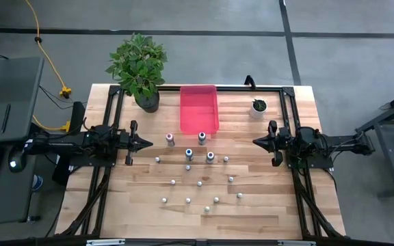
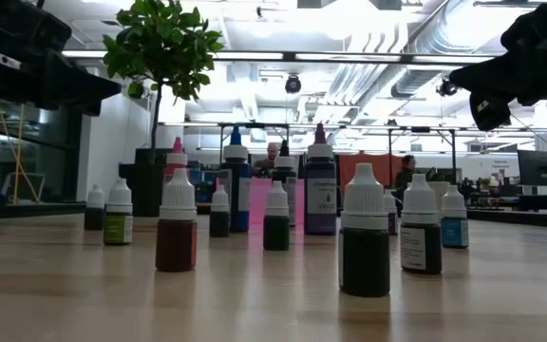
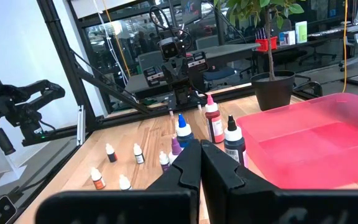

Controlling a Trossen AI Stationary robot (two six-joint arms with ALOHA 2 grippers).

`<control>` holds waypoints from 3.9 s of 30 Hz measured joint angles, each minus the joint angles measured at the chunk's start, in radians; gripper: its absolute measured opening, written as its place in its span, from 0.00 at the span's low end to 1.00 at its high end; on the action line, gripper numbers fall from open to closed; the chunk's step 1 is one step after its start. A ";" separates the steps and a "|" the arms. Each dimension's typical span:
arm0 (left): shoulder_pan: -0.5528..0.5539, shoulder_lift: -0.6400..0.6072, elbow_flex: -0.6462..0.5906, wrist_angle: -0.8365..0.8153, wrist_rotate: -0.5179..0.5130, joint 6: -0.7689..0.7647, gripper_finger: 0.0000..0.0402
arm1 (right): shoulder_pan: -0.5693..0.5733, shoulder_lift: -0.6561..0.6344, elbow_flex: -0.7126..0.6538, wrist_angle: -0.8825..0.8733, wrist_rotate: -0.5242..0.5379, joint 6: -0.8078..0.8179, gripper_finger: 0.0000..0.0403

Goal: Pick & Place food coloring

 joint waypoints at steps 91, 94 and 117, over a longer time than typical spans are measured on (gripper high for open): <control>0.000 0.000 0.000 0.000 0.000 0.000 0.00 | 0.167 1.067 1.197 -1.148 -0.052 0.050 0.00; 0.000 0.000 0.000 0.000 0.000 0.000 0.00 | 0.238 1.103 1.218 -1.152 -0.053 -0.005 0.00; 0.000 0.000 0.000 0.000 0.000 0.000 0.00 | 0.490 1.484 1.221 -1.057 -0.092 0.373 0.09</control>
